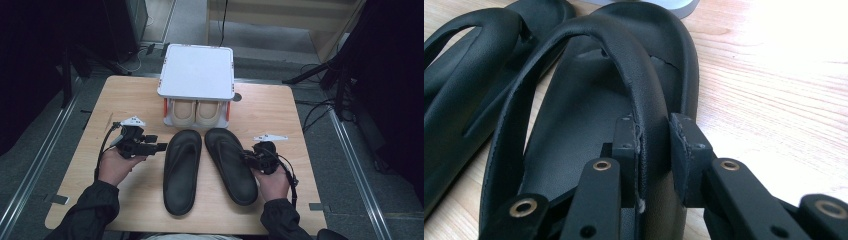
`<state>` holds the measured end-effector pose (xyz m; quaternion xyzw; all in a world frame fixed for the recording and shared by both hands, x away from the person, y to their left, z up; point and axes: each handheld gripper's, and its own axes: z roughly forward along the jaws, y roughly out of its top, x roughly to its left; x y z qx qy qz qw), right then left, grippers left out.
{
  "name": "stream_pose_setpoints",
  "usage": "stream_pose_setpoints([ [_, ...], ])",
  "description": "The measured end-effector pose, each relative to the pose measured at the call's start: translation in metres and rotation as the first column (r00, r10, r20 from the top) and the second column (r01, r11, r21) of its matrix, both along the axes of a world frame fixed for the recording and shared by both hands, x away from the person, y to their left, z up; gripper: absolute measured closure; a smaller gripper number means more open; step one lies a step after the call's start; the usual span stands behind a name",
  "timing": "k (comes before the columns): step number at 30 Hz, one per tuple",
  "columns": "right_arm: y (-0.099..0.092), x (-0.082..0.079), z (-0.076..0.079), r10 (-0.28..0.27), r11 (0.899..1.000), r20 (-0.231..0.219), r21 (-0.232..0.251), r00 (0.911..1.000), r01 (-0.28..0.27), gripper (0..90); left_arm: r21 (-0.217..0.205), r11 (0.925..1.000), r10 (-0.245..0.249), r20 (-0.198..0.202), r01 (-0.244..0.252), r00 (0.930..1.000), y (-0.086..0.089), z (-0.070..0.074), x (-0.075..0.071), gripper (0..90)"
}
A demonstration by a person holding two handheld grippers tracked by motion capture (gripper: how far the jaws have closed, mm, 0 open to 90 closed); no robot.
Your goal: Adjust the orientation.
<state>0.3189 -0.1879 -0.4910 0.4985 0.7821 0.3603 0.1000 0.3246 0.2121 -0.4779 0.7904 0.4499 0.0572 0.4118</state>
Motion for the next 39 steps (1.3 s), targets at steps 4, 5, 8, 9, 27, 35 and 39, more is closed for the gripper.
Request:
stream_pose_setpoints([
  [4,0.004,0.001,-0.004,0.006,1.0,-0.009,0.005,0.9999,-0.006,75.5,0.008,0.9999,-0.01,0.008,0.01,0.9999,-0.002,0.0,-0.001,42.2],
  [5,0.004,0.002,-0.004,0.009,1.0,-0.01,0.006,0.9999,-0.009,75.3,0.013,0.9999,-0.011,0.014,0.011,0.9998,-0.002,0.0,-0.001,42.5],
  [8,0.006,0.002,-0.006,0.012,1.0,-0.013,0.008,0.9998,-0.011,74.7,0.018,0.9997,-0.013,0.018,0.013,0.9998,-0.003,0.0,-0.001,43.1],
  [9,0.006,0.003,-0.007,0.014,1.0,-0.017,0.011,0.9998,-0.013,74.5,0.019,0.9997,-0.016,0.016,0.016,0.9997,-0.003,0.0,-0.001,43.2],
  [27,-0.006,0.001,0.012,0.071,0.995,0.065,0.065,0.9953,-0.076,76.0,-0.044,0.9989,0.014,-0.05,-0.016,0.9987,0.003,0.001,0.0,52.3],
  [35,-0.014,0.012,0.002,0.067,0.997,0.018,0.03,0.9976,-0.068,90.0,-0.041,0.999,0.016,-0.047,-0.018,0.9988,0.003,0.001,0.001,54.0],
  [39,-0.007,0.016,-0.005,0.081,0.997,-0.007,-0.003,0.9967,-0.081,90.0,-0.029,0.9994,0.016,-0.041,-0.017,0.999,0.003,0.001,0.0,53.2],
])
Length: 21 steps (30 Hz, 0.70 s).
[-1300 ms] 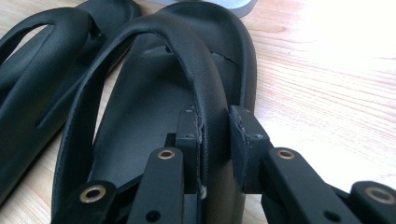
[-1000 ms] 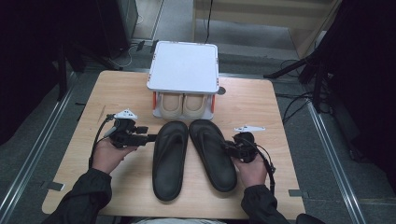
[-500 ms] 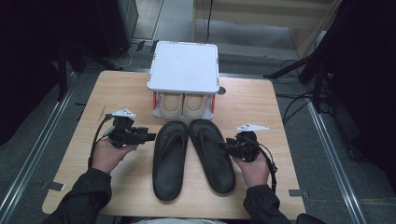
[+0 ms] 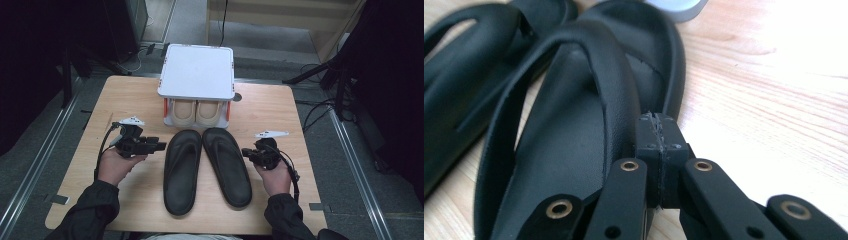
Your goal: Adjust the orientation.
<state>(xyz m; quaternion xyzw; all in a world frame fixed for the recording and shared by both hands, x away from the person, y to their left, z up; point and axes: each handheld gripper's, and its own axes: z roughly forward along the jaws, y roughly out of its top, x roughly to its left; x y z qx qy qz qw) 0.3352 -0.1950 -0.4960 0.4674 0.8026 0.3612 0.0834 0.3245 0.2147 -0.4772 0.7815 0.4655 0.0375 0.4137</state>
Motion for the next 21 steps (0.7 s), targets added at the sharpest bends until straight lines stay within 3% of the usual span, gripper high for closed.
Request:
stream_pose_setpoints([
  [8,0.002,0.0,-0.002,0.005,1.0,-0.013,-0.016,0.9999,-0.005,90.0,0.02,0.9998,0.005,0.007,-0.005,1.0,-0.001,0.0,0.0,49.7],
  [21,0.013,-0.011,-0.001,0.061,0.997,-0.021,-0.035,0.9979,-0.062,90.0,0.041,0.9991,0.008,-0.004,-0.007,1.0,0.001,-0.003,0.002,51.4],
])
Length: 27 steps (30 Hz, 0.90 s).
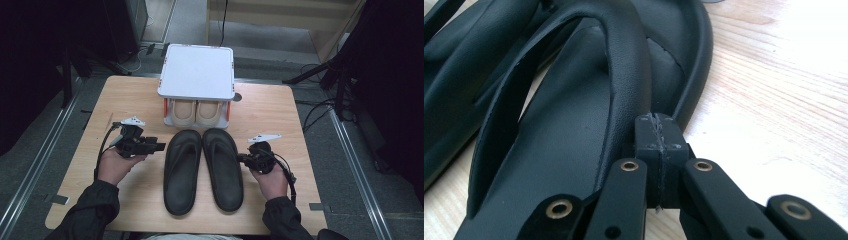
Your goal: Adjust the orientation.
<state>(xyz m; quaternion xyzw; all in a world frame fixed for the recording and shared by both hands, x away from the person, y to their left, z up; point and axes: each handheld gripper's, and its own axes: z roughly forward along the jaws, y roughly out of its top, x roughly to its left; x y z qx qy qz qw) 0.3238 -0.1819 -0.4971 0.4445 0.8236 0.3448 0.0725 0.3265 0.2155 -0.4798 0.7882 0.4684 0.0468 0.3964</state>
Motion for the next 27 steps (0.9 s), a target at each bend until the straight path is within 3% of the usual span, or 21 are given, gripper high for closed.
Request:
stream_pose_setpoints([
  [4,0.003,-0.003,0.0,0.014,1.0,-0.002,-0.004,0.9999,-0.014,90.0,0.016,0.9999,-0.003,0.004,0.003,1.0,0.001,-0.003,0.0,53.0],
  [8,0.008,-0.008,0.001,0.025,1.0,0.008,-0.009,0.9997,-0.024,90.0,0.026,0.9996,0.007,-0.023,-0.007,0.9997,0.007,-0.008,0.003,58.0],
  [17,0.014,-0.014,0.0,0.049,0.999,0.007,0.006,0.9987,-0.05,90.0,0.007,0.9995,-0.031,-0.047,0.031,0.9984,0.006,-0.011,0.002,85.7],
  [24,0.017,-0.018,-0.001,0.055,0.998,0.006,0.018,0.9985,-0.055,90.0,0.015,0.9986,-0.05,-0.042,0.051,0.9979,0.002,-0.013,0.002,86.8],
  [27,0.014,-0.016,-0.001,0.044,0.998,-0.006,0.047,0.999,-0.044,90.0,0.016,0.998,-0.06,-0.044,0.061,0.9972,0.001,-0.014,0.003,86.9],
])
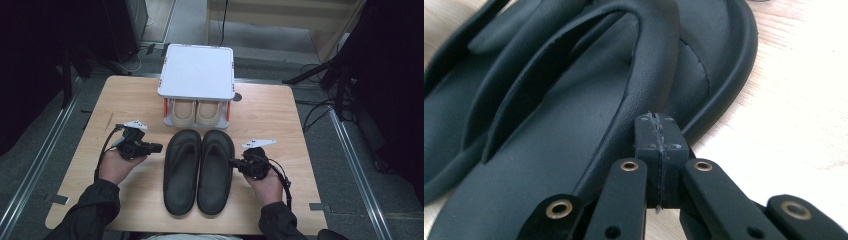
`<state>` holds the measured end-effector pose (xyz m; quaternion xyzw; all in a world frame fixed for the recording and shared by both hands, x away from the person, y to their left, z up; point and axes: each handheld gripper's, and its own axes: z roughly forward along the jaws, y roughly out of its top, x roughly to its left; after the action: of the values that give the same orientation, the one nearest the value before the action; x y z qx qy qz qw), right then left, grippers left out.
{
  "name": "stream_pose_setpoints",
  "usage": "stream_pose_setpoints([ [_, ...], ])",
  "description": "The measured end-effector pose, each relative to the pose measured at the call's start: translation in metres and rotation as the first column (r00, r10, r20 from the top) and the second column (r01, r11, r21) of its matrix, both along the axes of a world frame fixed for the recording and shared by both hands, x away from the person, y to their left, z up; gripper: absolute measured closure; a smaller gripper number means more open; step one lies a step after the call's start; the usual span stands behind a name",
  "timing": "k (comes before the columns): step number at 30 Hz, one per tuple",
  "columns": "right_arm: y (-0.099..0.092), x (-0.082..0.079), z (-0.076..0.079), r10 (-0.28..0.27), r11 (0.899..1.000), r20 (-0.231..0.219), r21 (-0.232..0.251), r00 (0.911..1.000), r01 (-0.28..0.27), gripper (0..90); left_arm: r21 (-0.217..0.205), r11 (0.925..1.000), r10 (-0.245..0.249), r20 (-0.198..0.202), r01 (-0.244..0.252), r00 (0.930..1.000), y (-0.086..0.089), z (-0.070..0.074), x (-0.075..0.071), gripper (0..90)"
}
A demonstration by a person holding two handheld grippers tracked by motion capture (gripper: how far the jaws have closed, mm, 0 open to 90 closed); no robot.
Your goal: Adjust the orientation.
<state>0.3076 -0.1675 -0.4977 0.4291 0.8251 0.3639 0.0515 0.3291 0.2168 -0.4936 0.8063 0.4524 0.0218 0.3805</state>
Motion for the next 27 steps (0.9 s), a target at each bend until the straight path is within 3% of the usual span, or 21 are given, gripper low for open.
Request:
stream_pose_setpoints([
  [7,-0.006,0.002,-0.001,-0.027,1.0,0.025,0.007,0.9993,0.027,90.0,0.032,0.9992,-0.026,0.028,0.025,0.9993,-0.005,-0.001,-0.007,86.8],
  [9,-0.008,0.004,-0.003,-0.037,0.999,0.025,0.0,0.999,0.037,90.0,0.052,0.9978,-0.043,0.018,0.042,0.9989,-0.007,-0.003,-0.007,86.8],
  [18,-0.01,0.012,-0.01,-0.059,0.998,0.005,-0.003,0.9982,0.059,90.0,0.048,0.9977,-0.047,-0.025,0.049,0.9986,-0.006,-0.011,-0.01,86.8],
  [21,-0.008,0.014,-0.013,-0.055,0.998,-0.007,-0.007,0.9985,0.055,90.0,0.095,0.9932,-0.063,-0.055,0.068,0.9965,-0.012,-0.016,-0.009,86.5],
  [24,-0.006,0.015,-0.016,-0.051,0.999,-0.014,-0.012,0.9986,0.051,90.0,0.115,0.9885,-0.091,-0.07,0.098,0.9934,-0.02,-0.019,-0.01,86.4],
  [27,-0.004,0.015,-0.017,-0.051,0.999,-0.017,-0.016,0.9986,0.05,90.0,0.114,0.9887,-0.09,-0.069,0.098,0.9935,-0.02,-0.019,-0.01,86.5],
])
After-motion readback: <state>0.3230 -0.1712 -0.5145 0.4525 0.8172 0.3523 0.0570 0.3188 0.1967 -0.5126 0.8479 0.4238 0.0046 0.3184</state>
